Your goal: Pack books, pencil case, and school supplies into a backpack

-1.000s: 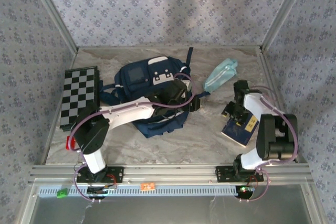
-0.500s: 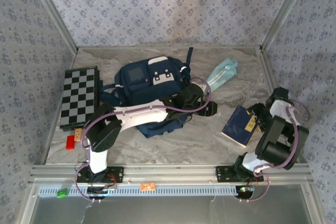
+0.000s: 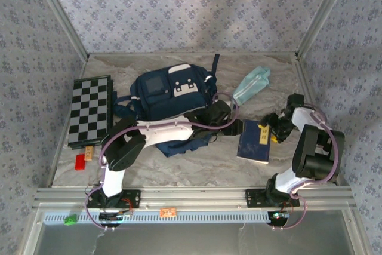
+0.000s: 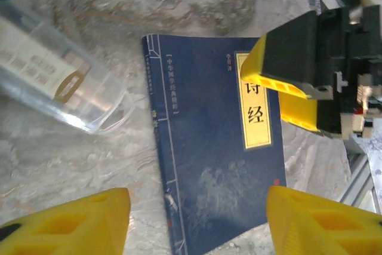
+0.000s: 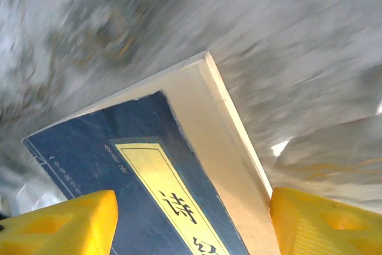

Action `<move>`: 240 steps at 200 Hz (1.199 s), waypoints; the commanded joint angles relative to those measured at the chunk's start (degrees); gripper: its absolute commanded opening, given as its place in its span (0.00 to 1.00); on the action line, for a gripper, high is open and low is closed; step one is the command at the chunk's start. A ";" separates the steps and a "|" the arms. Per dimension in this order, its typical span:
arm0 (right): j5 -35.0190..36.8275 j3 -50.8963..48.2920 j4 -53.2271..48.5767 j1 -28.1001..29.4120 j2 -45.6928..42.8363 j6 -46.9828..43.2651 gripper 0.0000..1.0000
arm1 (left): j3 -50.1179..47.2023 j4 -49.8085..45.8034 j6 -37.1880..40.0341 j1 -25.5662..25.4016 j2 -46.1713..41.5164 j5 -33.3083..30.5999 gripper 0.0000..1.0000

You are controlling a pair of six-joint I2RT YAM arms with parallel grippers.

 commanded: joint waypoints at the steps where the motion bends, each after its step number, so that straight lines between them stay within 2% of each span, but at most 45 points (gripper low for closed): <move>1: -4.17 -1.32 -4.20 1.62 -1.73 -1.07 0.70 | -2.92 -0.23 -4.27 -0.36 -0.43 -1.99 0.58; 34: 1.36 -3.34 -7.35 -0.25 -5.53 -2.33 0.73 | -5.51 2.72 -9.00 -1.09 0.30 -1.74 0.55; 54: 2.25 -5.16 -7.72 1.39 -7.61 -1.71 0.73 | -4.63 2.47 -10.03 -1.50 2.06 -1.78 0.53; 104: 0.43 -11.41 -6.23 3.54 -12.62 1.57 0.68 | -1.80 2.91 -10.74 -1.59 5.83 0.93 0.49; 142: -2.58 -13.07 -6.11 7.96 -15.77 4.22 0.65 | -1.34 2.35 -11.13 -1.61 6.81 0.47 0.48; 162: -2.88 -13.44 -6.22 7.92 -17.12 4.39 0.63 | -1.34 3.23 -10.63 -1.42 7.61 1.06 0.47; 240: 0.63 -13.30 -6.67 9.35 -15.35 3.05 0.68 | 0.37 1.41 -9.89 -1.33 10.08 2.65 0.42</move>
